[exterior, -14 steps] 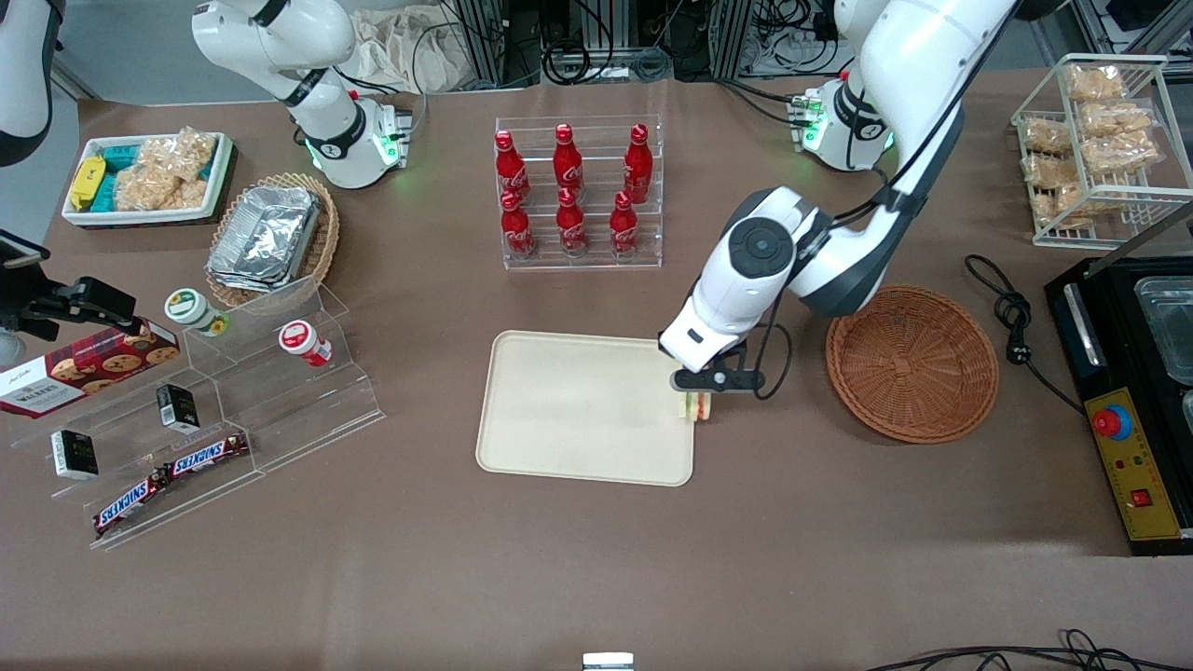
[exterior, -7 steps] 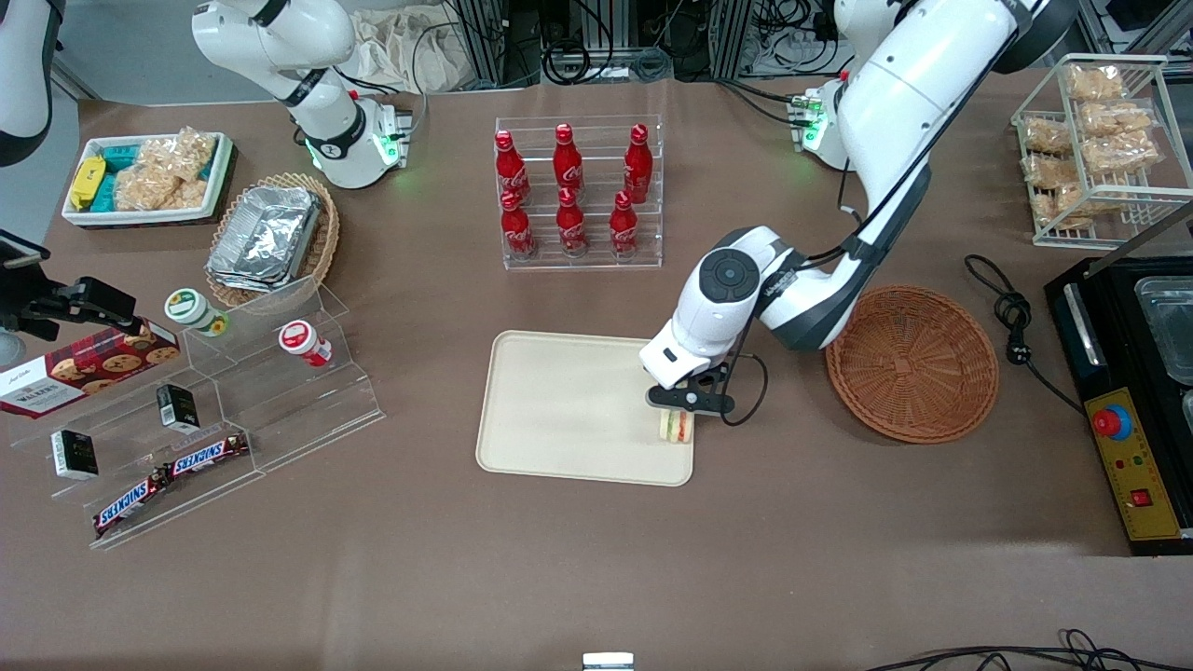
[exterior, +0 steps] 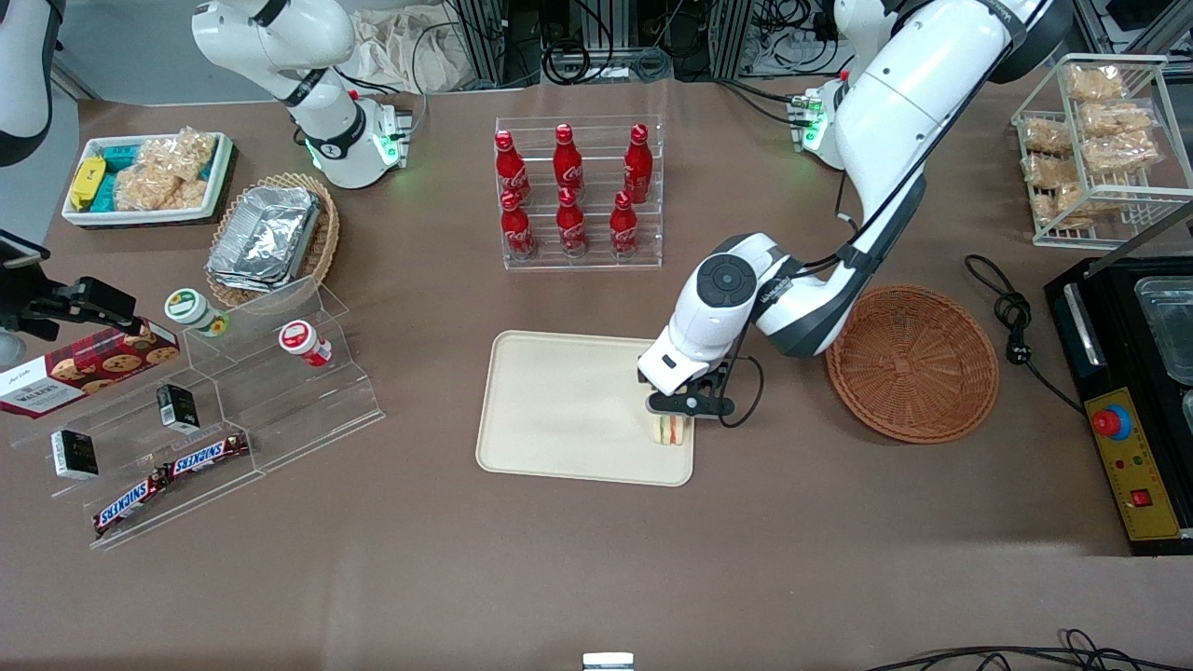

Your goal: Place sandwich from basket to tray

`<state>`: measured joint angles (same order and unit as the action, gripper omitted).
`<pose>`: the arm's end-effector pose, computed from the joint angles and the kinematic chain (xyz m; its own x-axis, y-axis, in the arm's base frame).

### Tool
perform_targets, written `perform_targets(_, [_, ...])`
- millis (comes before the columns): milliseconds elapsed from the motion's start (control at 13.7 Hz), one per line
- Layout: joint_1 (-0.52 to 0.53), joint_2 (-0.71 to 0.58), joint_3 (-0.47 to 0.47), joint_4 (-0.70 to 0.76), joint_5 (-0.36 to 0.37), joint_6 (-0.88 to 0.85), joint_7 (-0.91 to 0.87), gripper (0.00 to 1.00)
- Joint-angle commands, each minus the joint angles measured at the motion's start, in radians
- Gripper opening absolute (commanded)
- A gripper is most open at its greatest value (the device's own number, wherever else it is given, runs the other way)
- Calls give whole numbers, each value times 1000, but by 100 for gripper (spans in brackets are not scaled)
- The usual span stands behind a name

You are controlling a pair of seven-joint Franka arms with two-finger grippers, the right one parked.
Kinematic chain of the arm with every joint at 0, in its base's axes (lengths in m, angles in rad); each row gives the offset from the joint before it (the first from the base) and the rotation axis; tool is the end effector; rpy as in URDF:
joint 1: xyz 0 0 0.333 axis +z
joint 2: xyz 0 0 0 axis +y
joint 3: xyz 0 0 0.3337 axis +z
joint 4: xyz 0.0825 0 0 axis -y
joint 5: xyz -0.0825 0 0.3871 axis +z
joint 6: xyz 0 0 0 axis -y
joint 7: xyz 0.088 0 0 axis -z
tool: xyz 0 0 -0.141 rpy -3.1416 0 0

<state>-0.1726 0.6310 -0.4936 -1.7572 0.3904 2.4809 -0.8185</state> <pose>0.5708 -0.4004 0.2396 0.9909 -0.0201 0.1334 -0.0380 -0.9905 0.1325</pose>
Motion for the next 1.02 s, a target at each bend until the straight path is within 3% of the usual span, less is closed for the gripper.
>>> perform_targets(0, [22,-117,10,1,4,-52,-57,100])
perform_targets(219, [112,-233,6,1,-34,-137,-67,100])
perform_targets(510, [199,-371,1,13,-183,-279,36,100])
perform_targets(656, [196,-419,21,88,-281,-451,145,100])
perform_targets(948, [185,-488,169,212,-415,-804,367,100])
